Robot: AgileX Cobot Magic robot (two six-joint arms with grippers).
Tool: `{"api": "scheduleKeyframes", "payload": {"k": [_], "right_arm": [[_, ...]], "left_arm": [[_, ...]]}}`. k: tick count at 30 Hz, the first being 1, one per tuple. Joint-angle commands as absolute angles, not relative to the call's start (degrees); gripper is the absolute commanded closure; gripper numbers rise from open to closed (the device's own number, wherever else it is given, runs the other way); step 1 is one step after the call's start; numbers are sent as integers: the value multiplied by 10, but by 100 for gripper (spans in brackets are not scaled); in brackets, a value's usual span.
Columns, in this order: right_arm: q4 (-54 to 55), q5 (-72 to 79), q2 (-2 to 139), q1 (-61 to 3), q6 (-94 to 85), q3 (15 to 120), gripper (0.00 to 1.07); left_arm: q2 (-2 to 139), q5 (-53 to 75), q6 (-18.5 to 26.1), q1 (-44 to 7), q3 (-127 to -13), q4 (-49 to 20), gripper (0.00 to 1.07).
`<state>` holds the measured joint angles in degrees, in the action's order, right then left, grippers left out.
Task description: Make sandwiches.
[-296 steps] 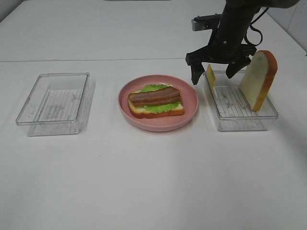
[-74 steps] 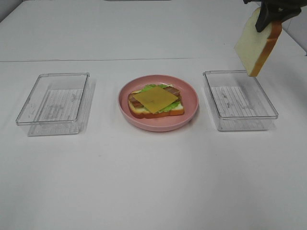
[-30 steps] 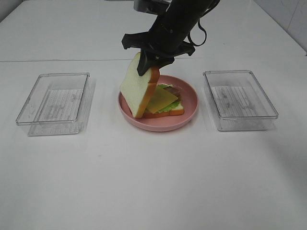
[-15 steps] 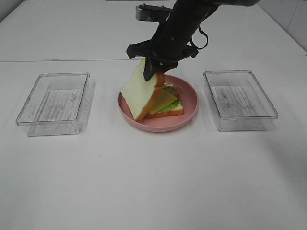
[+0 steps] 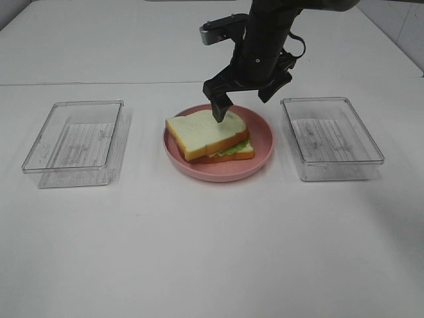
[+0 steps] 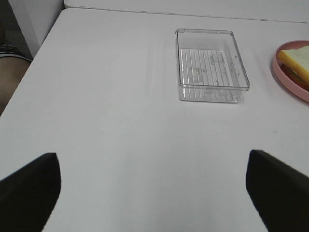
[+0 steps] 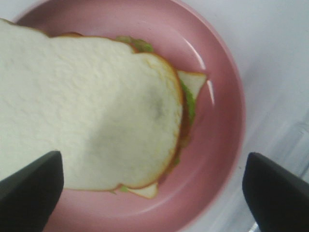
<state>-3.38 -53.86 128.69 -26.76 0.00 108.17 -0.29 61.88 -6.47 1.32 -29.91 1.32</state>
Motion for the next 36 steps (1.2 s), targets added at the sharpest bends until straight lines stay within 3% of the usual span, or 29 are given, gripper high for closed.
{"api": "scheduleKeyframes", "payload": {"k": [1,13,22,36], "right_arm": [[-73,-557,1267,-266,14,1083,9],[-115,-685,1155,-266,5,1083,9],[-78,-763,1115,-266,10,1060,9],[-44,-763,939,-266,7,755,9]], "left_arm": [[-3,614,-63,14,-300,11,10],[-3,614,-63,14,-300,11,10],[-3,614,-63,14,-300,11,10],[-3,614,-63,14,-300,11,10]]}}
